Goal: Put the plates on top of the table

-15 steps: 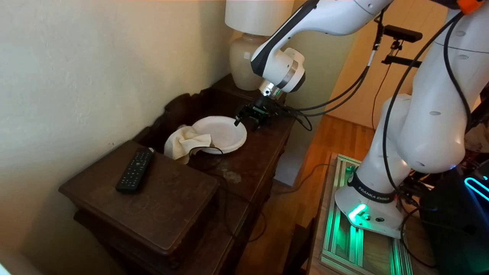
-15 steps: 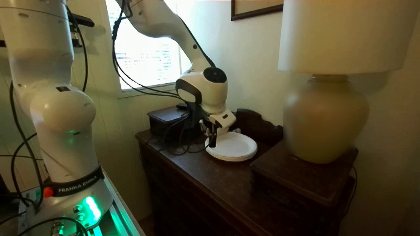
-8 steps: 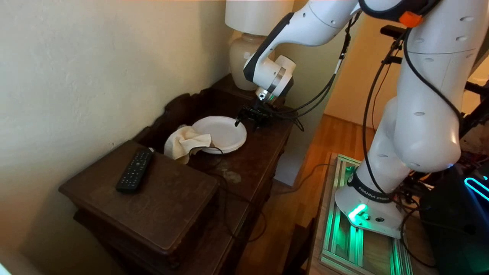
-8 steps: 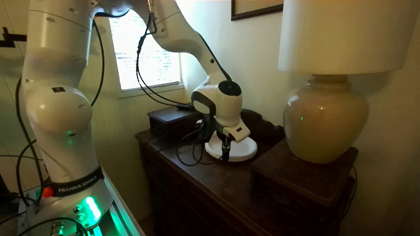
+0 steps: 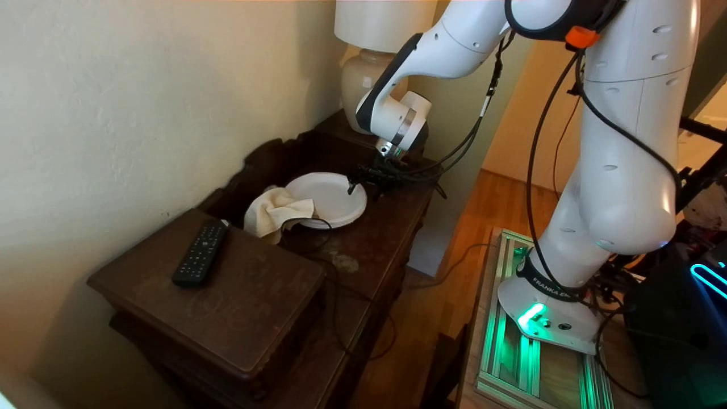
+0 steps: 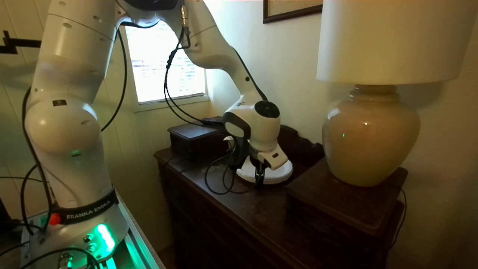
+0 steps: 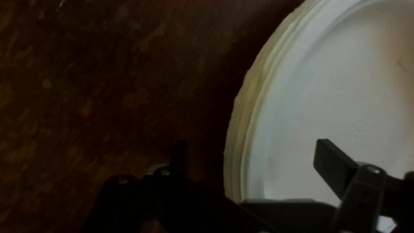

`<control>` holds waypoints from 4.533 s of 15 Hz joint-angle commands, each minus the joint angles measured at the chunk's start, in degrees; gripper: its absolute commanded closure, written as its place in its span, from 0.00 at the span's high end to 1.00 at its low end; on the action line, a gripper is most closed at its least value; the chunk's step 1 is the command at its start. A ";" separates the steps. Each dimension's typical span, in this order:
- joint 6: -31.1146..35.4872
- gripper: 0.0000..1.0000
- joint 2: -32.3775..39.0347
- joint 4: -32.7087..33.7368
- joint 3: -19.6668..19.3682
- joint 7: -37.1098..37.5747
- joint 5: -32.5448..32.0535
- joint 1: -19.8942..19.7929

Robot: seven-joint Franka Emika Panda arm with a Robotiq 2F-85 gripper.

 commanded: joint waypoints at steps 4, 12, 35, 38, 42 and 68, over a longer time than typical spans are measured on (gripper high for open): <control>-0.37 0.88 0.73 1.58 0.25 -0.27 1.67 -0.66; -0.41 0.56 2.72 1.78 1.47 -3.58 6.98 -1.78; 2.11 0.05 -9.85 -6.20 -0.36 -17.39 17.89 -0.29; 5.06 0.05 -17.06 -12.10 2.46 -13.82 12.68 -3.76; 5.96 0.05 -24.99 -19.27 -1.26 -11.01 6.72 -1.48; -31.66 0.03 -54.10 -22.65 2.96 -6.54 -6.13 -7.00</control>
